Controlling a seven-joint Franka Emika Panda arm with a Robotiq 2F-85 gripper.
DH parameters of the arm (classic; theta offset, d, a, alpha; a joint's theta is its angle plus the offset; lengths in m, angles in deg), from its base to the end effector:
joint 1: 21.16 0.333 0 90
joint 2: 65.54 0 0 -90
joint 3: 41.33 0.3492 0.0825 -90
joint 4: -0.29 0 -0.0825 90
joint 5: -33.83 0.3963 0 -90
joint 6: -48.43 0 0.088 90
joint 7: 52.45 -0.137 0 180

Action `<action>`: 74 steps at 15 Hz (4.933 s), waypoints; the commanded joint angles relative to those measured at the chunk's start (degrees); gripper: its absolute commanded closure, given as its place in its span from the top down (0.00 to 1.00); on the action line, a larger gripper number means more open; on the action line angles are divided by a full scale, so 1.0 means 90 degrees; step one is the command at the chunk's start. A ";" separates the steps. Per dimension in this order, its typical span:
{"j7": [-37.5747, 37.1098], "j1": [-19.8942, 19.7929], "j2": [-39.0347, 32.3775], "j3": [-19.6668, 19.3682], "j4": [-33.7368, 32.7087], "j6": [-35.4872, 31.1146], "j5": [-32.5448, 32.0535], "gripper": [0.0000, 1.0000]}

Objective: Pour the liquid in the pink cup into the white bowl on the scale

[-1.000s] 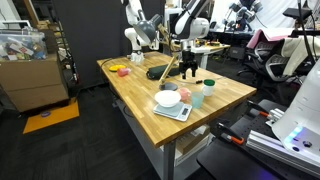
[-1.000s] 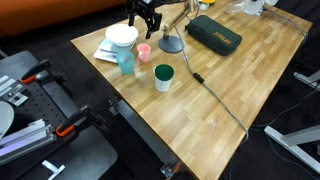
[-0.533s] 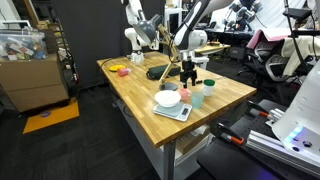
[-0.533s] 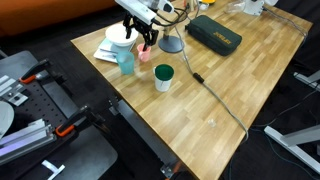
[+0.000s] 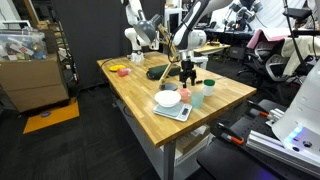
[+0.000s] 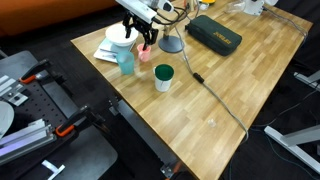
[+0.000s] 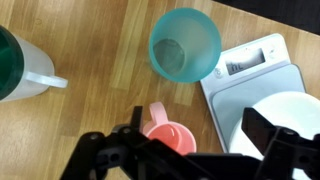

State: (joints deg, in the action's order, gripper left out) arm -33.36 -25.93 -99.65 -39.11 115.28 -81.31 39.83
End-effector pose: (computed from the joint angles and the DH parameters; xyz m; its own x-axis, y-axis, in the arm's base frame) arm 0.5761 -0.0197 0.1203 0.9307 0.2212 -0.2913 0.1736 -0.9681 -0.1805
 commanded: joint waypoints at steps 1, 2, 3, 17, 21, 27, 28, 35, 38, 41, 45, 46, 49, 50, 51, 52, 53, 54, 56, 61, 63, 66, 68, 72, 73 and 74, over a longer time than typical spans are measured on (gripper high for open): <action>-0.0182 0.0016 -0.0125 -0.0016 -0.0086 -0.0421 -0.0178 1.00; -0.0116 -0.0024 -0.0173 0.0017 -0.0112 -0.0503 -0.0166 1.00; -0.0078 -0.0058 -0.0257 0.0032 -0.0150 -0.0561 -0.0173 1.00; 0.0123 -0.0193 -0.1122 0.0048 -0.0774 -0.0385 -0.0662 1.00; 0.0272 -0.0279 -0.1461 0.0130 -0.1114 -0.0338 -0.0623 0.98; 0.0252 -0.0307 -0.1520 0.0133 -0.1154 -0.0377 -0.0624 1.00; 0.0250 -0.0309 -0.1502 0.0146 -0.1140 -0.0400 -0.0615 0.94; 0.0242 -0.0325 -0.1360 0.0287 -0.1026 -0.0530 -0.0507 0.36; 0.0233 -0.0330 -0.1335 0.0316 -0.0963 -0.0557 -0.0480 0.33; 0.0199 -0.0323 -0.1307 0.0308 -0.0897 -0.0593 -0.0477 0.33; 0.0015 -0.0192 -0.1194 0.0176 -0.0769 -0.0518 -0.0615 0.33; -0.0061 -0.0133 -0.1161 0.0119 -0.0718 -0.0469 -0.0684 0.33; -0.0204 -0.0063 -0.1064 0.0044 -0.0567 -0.0418 -0.0794 0.33; -0.0242 -0.0052 -0.1034 0.0031 -0.0532 -0.0420 -0.0823 0.33; -0.0271 -0.0047 -0.0998 0.0027 -0.0499 -0.0414 -0.0846 0.33; -0.0296 -0.0045 -0.0978 0.0027 -0.0479 -0.0414 -0.0858 0.33; -0.0320 -0.0036 -0.0965 0.0027 -0.0474 -0.0416 -0.0866 0.33; -0.0331 -0.0031 -0.0947 0.0031 -0.0469 -0.0420 -0.0869 0.33; -0.0317 -0.0038 -0.0926 0.0055 -0.0473 -0.0433 -0.0848 0.33; -0.0345 -0.0066 -0.0984 0.0071 -0.0513 -0.0522 -0.0783 0.84; -0.0334 -0.0075 -0.0996 0.0088 -0.0540 -0.0508 -0.0770 0.96; -0.0316 -0.0072 -0.1002 0.0093 -0.0563 -0.0499 -0.0779 0.93; -0.0297 -0.0090 -0.1005 0.0110 -0.0561 -0.0525 -0.0757 0.70; -0.0287 -0.0094 -0.0993 0.0129 -0.0562 -0.0521 -0.0744 0.42; -0.0289 -0.0090 -0.0985 0.0132 -0.0562 -0.0519 -0.0745 0.36; -0.0289 -0.0090 -0.0983 0.0137 -0.0562 -0.0521 -0.0744 0.28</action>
State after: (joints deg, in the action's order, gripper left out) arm -35.73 -26.68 -109.33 -38.03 109.62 -85.46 33.08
